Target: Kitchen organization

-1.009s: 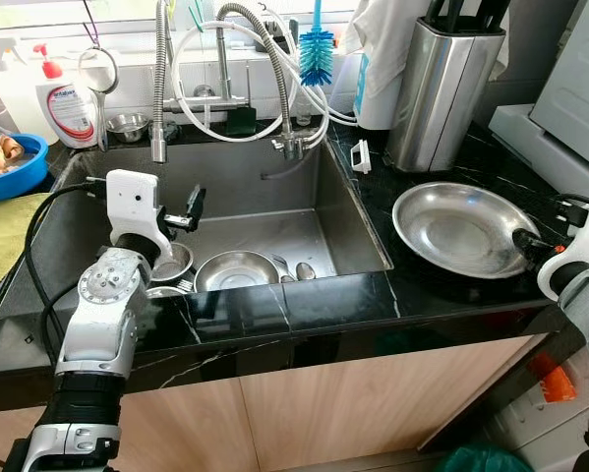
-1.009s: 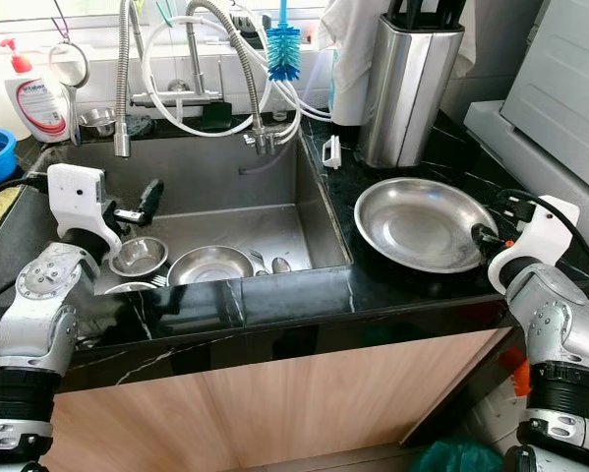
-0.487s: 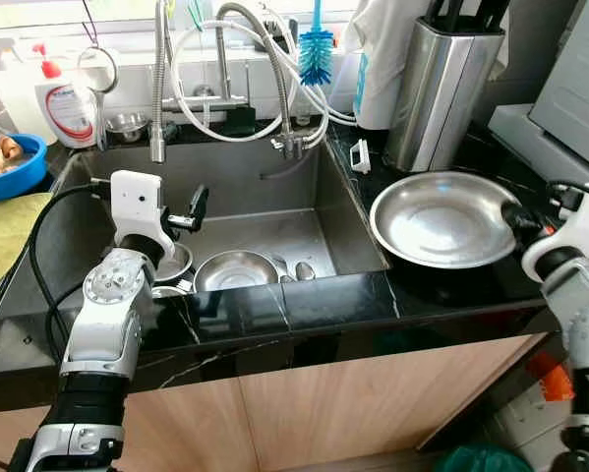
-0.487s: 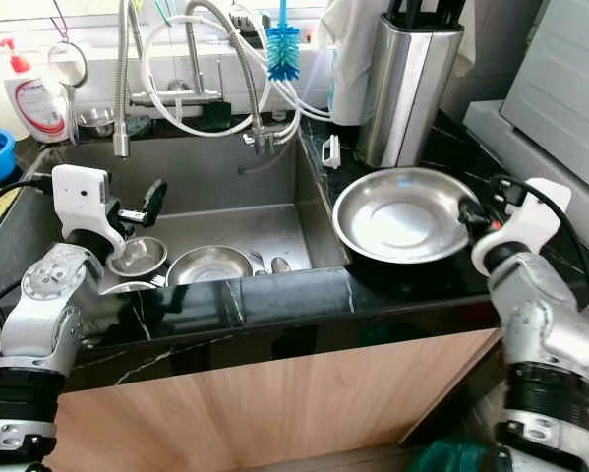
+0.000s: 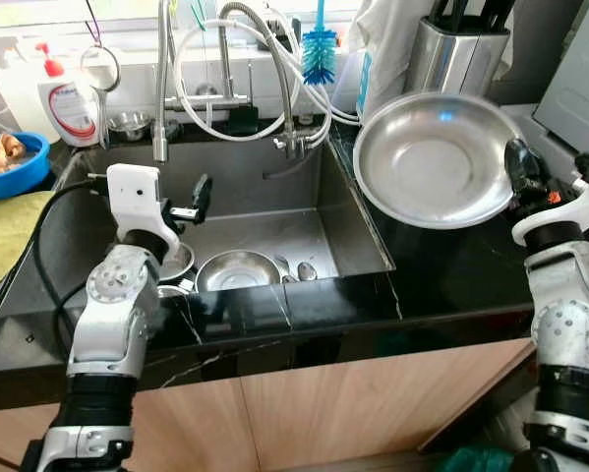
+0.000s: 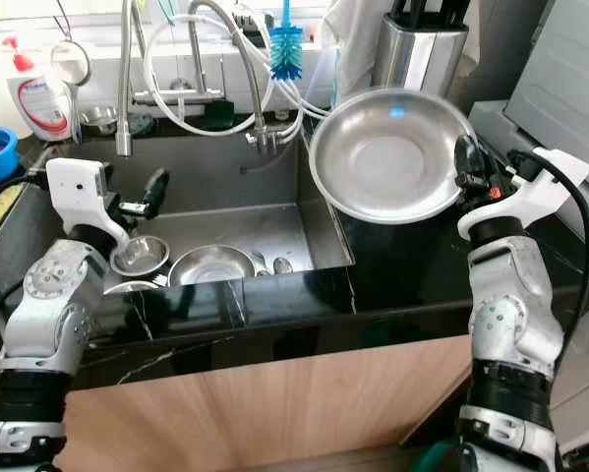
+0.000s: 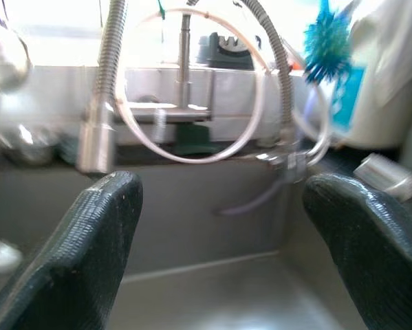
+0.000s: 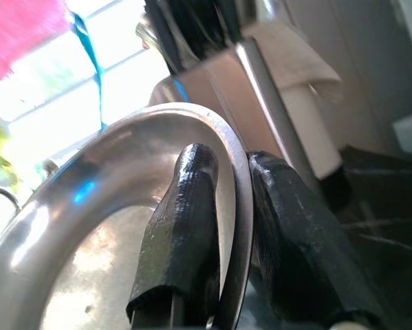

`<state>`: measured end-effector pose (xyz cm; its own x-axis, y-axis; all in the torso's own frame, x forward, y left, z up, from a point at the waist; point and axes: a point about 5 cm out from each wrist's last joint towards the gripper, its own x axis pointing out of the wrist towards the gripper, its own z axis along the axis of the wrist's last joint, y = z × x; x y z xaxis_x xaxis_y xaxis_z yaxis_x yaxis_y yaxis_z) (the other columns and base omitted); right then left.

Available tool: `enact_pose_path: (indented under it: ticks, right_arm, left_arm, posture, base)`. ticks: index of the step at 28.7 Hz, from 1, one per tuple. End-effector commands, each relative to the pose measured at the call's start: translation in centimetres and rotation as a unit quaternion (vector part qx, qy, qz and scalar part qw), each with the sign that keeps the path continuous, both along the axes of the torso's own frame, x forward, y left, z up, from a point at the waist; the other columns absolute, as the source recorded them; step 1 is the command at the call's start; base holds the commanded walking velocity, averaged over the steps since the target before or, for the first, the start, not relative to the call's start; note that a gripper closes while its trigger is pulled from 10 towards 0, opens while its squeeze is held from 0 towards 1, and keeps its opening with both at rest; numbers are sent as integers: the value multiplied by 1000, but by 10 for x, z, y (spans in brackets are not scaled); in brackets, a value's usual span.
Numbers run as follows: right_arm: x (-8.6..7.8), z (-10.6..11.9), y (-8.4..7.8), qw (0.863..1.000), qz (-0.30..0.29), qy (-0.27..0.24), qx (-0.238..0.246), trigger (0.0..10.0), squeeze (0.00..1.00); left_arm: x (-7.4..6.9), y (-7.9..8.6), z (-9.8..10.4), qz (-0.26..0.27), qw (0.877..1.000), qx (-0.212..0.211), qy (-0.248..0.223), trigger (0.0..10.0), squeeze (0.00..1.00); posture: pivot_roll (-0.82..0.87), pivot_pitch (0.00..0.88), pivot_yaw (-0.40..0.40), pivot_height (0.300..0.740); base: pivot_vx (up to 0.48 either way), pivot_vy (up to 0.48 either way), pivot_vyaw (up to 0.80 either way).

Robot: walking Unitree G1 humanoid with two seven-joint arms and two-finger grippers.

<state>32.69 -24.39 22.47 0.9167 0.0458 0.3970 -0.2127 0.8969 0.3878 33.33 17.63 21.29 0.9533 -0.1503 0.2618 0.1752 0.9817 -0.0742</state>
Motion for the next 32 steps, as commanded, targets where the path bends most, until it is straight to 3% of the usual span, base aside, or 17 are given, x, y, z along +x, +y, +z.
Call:
enact_pose_path:
  ticks: [1, 7, 14, 15, 16, 22, 32]
  right_arm:
    - [-5, 3, 5, 1000, 6, -26, -16, 10000, 0]
    - [-8, -7, 22, 999, 39, -25, -25, 10000, 0]
    - [-8, -11, 32, 997, 55, -28, -36, 10000, 0]
    - [-8, -13, 39, 997, 66, -29, -40, 10000, 0]
    - [-8, -13, 41, 996, 70, -30, -41, 10000, 0]
    - [-7, -14, 51, 995, 93, -32, -35, 10000, 0]
    - [-5, -20, 72, 989, 134, -24, -55, 10000, 0]
  left_arm:
    - [0, 2, 10, -17, 999, -44, -4, 10000, 0]
    - [-5, -3, 18, -82, 992, -94, -14, 10000, 0]
    - [-17, -22, 16, -173, 981, -93, 2, 10000, 0]
    - [-24, -32, 13, -218, 972, -86, 13, 10000, 0]
    - [-26, -34, 13, -229, 970, -84, 16, 10000, 0]
    - [-31, -40, 11, -262, 961, -79, 34, 10000, 0]
    - [-36, -46, 11, -277, 957, -69, 44, 10000, 0]
  posture:
    - [58, 0, -33, 740]
    - [62, 2, -30, 740]
    - [65, 9, -27, 740]
    - [68, 10, -25, 740]
    - [68, 11, -24, 740]
    - [70, 10, -24, 740]
    - [73, 7, -29, 740]
  base:
    - [0, 0, 0]
    - [0, 0, 0]
    - [0, 0, 0]
    - [0, 0, 0]
    - [0, 0, 0]
    - [0, 0, 0]
    - [0, 0, 0]
